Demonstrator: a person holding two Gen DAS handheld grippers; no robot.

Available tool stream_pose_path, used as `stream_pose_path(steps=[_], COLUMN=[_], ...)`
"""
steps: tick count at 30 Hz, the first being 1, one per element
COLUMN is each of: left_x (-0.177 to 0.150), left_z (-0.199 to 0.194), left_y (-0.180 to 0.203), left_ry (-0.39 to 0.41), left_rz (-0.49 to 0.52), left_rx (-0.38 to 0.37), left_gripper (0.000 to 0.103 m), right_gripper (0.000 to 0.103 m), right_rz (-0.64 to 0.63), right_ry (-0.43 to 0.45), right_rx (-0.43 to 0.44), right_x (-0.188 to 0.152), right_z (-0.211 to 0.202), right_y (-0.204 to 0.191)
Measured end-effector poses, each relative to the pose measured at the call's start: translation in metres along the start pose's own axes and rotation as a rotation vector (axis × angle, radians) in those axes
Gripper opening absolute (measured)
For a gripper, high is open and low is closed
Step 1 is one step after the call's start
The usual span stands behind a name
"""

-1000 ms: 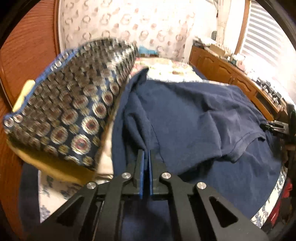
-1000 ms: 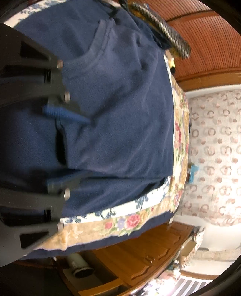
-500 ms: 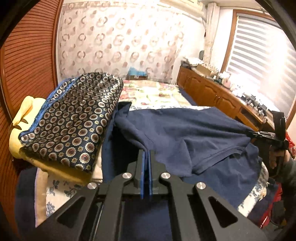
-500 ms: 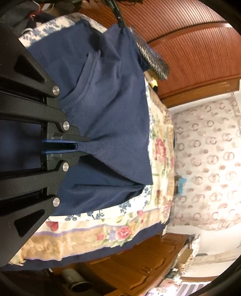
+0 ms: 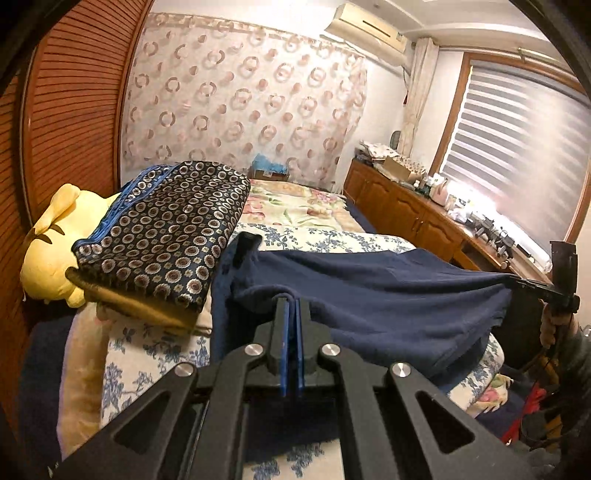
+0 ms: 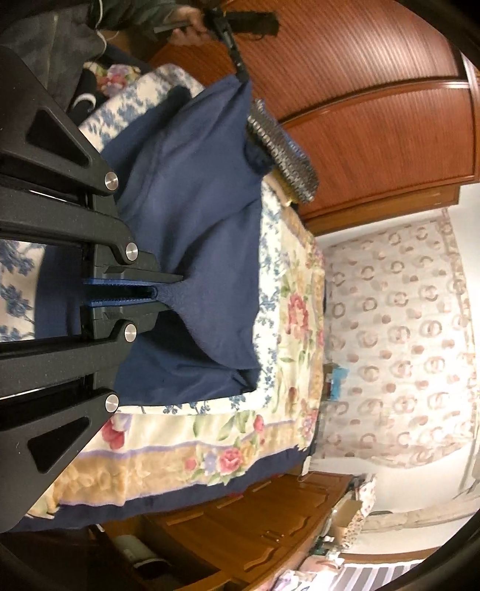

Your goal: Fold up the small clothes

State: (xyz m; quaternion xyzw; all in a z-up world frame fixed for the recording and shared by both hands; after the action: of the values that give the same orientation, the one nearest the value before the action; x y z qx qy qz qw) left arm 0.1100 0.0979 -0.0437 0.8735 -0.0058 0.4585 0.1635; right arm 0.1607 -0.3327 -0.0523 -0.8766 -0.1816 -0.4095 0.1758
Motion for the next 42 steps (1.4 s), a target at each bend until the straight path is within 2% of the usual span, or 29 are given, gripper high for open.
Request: stream_pose_path(steps=[3, 9, 13, 16, 19, 20, 23, 26, 27, 32, 42], left_x=[-0.013, -0.067, -0.087, -0.09, -0.088, -0.086, -0.079, -0.072, -0.07, -0.07, -0.093], left_z=[0.004, 0.029, 0.036, 0.037, 0.034, 0.033, 0.028, 0.022, 0.022, 0.035, 0.061], left_y=[-0.012, -0.035, -0.037, -0.035, -0.03, -0.03, -0.029, -0.027, -0.027, -0.028, -0.036], left_ry=[-0.027, -0.152, -0.189, -0.191, -0.179, -0.176, -0.159, -0.137, -0.13, -0.157, -0.242], left_rz=[-0.012, -0.029, -0.016, -0.006, 0.007, 0.013, 0.024, 0.025, 0.025, 0.02, 0.002], left_rx=[0.023, 0.107, 0.137, 0.144, 0.135, 0.136, 0.14, 0.14, 0.14, 0.136, 0.165], left_gripper=[0.0, 0.0, 0.0, 0.002, 0.007, 0.011, 0.021, 0.039, 0.041, 0.044, 0.044], right_gripper=[0.002, 0.002, 0.003, 0.008, 0.02, 0.024, 0.028, 0.033, 0.034, 0.05, 0.052], right_rz=[-0.005, 0.028, 0.049, 0.04, 0.026, 0.023, 0.003, -0.017, -0.023, -0.035, -0.063], right_ry=[-0.025, -0.181, -0.205, -0.21, -0.201, -0.195, -0.16, -0.125, -0.109, -0.07, -0.095], right_rx=[-0.01, -0.058, -0.064, -0.08, -0.099, -0.105, -0.139, -0.158, -0.162, -0.13, -0.066], right_x=[-0.011, -0.078, -0.098, -0.1, -0.097, -0.096, -0.087, -0.078, -0.073, -0.065, -0.071], right_z=[0.0, 0.039, 0.047, 0.047, 0.041, 0.038, 0.028, 0.021, 0.019, 0.03, 0.085], right_y=[0.001, 0.015, 0.016, 0.017, 0.015, 0.015, 0.016, 0.012, 0.01, -0.01, -0.049])
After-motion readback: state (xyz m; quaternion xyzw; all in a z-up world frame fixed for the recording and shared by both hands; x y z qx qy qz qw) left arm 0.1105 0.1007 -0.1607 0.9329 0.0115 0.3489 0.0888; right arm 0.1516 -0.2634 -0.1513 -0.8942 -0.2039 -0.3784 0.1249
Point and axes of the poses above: each gripper's, at about its wrist camera, not at the fingertips, and z roughly the way its jaws point, y to its right, x to its top, the point moved 10 cm from there along z, roughly the way its jaws point, and after that the axes turned 1 degree about x, right-handed, at the moved point
